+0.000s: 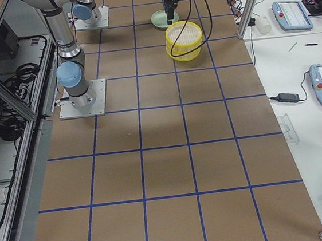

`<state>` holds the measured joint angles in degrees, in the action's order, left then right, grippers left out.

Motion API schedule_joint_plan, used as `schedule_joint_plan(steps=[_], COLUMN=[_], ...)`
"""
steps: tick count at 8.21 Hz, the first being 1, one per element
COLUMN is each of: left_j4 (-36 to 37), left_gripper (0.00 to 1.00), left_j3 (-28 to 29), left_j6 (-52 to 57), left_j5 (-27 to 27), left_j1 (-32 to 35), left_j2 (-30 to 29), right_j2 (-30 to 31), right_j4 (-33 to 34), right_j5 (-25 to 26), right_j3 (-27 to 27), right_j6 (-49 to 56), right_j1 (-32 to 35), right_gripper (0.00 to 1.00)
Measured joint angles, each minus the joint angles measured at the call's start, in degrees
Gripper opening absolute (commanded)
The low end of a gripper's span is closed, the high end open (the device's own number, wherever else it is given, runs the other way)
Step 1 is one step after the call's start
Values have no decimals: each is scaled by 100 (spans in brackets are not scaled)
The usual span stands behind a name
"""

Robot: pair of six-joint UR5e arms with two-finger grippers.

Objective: Place buns in different layers of steamer
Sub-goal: 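Carry the brown bun over the steamer with left gripper while right withdraws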

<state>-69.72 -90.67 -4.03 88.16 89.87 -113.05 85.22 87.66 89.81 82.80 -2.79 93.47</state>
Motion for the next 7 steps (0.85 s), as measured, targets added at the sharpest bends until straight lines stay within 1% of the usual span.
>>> schedule_joint_plan(steps=[2,3,5,7], left_j4=[46,238,742,1269], left_gripper=[0,0,0,0], left_j3=[381,469,502,446], left_j6=[-587,-785,-1041,-1355], left_j5=[-353,-586,-1113,-1727], left_j1=[368,532,811,1015], left_j2=[202,266,264,100], right_j2=[96,95,92,85], right_j4=[-112,-115,-113,-109], right_j5=[2,3,37,22], right_j3=[15,40,64,75], right_j6=[38,55,70,75], right_j1=[27,25,9,0], right_gripper=[100,100,100,100])
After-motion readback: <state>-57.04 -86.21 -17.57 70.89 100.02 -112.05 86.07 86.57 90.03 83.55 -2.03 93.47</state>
